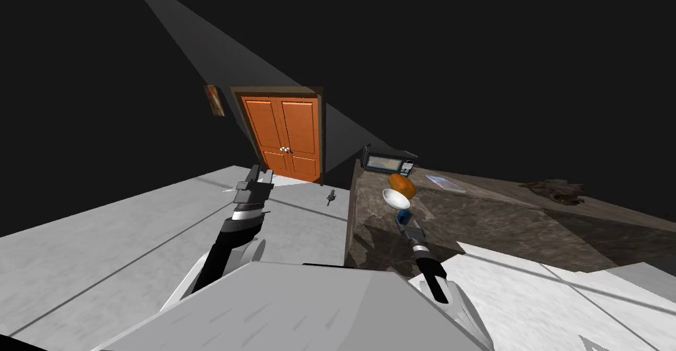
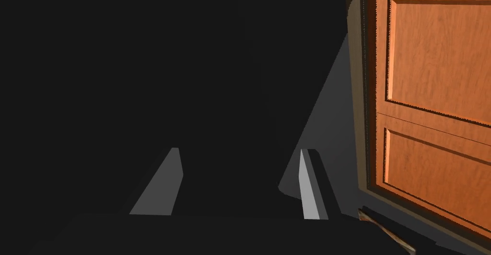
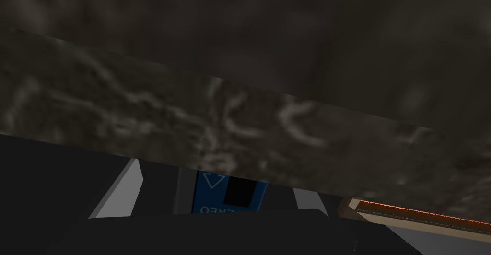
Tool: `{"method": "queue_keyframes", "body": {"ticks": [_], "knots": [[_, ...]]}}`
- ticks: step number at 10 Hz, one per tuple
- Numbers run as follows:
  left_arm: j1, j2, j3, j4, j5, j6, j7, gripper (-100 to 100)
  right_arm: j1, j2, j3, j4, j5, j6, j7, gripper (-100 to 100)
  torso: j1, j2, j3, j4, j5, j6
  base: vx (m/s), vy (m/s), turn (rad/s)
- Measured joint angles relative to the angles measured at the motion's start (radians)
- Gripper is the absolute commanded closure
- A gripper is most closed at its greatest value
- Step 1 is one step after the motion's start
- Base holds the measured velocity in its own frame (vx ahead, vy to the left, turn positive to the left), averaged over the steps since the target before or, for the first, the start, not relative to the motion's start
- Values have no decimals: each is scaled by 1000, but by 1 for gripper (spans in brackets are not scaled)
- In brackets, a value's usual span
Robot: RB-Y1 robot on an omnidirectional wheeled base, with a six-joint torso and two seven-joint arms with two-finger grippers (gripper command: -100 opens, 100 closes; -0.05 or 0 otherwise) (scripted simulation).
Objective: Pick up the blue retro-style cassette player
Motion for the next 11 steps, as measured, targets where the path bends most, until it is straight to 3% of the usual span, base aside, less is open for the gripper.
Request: {"method": "queue_keyframes", "body": {"ticks": [3, 5, 6, 9, 10, 11], "knots": [[0, 0, 0, 0, 0, 0, 0, 0, -48, -14, 101, 16, -23, 47, 16, -100, 1, 0, 0, 0, 0, -1, 3, -38, -302], [0, 0, 0, 0, 0, 0, 0, 0, -83, -4, 161, 38, -44, 64, 58, -100, 0, 0, 0, 0, 0, 0, 2, -20, -70], [0, 0, 0, 0, 0, 0, 0, 0, -88, -10, 183, 42, -46, 68, 58, -100, 1, 0, 0, 0, 0, -1, 3, -27, -590], [0, 0, 0, 0, 0, 0, 0, 0, -149, -25, 282, 61, -72, 120, 79, -100, 1, -1, 0, 0, 0, -2, 3, -34, -137], [0, 0, 0, 0, 0, 0, 0, 0, -161, -21, 310, 78, -82, 122, 95, -100, 1, -1, -1, 0, 0, -1, 14, -50, -362], [0, 0, 0, 0, 0, 0, 0, 0, -204, -13, 322, 134, -103, 111, 141, -100, 0, -1, -1, -1, 0, 0, 14, -29, -198]]}}
